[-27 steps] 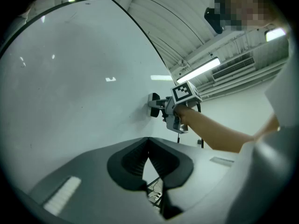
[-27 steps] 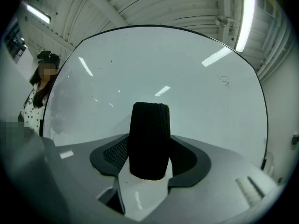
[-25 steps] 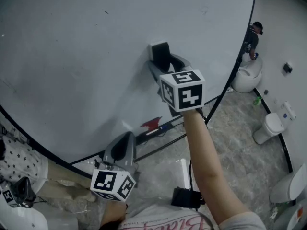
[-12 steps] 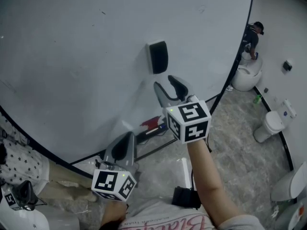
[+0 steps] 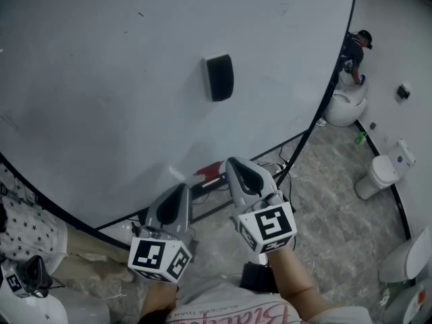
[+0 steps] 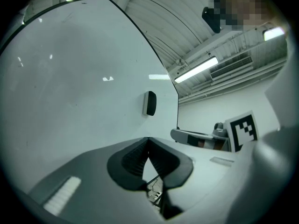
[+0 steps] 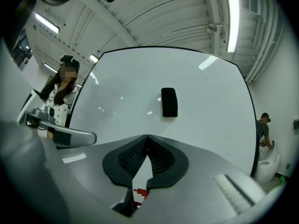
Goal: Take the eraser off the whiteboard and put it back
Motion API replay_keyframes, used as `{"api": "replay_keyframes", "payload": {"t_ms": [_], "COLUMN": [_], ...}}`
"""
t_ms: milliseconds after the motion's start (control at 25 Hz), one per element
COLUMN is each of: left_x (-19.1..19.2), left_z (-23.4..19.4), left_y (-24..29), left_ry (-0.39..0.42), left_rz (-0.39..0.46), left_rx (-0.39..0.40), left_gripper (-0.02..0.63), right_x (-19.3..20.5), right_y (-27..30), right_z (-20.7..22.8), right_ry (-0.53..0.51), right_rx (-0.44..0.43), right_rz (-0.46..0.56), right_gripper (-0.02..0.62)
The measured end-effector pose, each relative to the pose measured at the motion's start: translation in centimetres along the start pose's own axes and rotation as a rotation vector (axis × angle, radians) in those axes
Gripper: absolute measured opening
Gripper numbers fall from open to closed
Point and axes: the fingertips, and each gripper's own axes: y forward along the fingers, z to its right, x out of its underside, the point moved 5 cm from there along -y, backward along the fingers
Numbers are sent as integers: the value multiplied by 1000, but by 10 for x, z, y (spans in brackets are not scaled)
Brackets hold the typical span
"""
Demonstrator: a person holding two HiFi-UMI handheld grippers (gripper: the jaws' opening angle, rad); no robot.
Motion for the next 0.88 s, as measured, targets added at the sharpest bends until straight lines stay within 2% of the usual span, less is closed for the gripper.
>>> {"api": "replay_keyframes", "payload": {"t_ms": [200, 320, 520, 880], "left_x": [1, 1, 4, 2], "left_z": [1, 2, 3, 3], "left_y": [0, -1, -2, -2], "left_ry": [-2, 0, -2, 0], "left_rz": [-2, -1, -2, 1], "left_rx": [-6, -7, -6, -5], "left_gripper": [-2, -2, -2, -2], "right_x": [21, 29, 39, 36], "right_y": [-20, -29, -32, -35], "right_z": [-13, -14, -17, -20], "right_ry": [8, 33, 6, -8], "right_rx": [-24, -11, 12, 19], "right_rz": [-41, -61, -93, -89], "right_gripper": [2, 0, 0, 0]}}
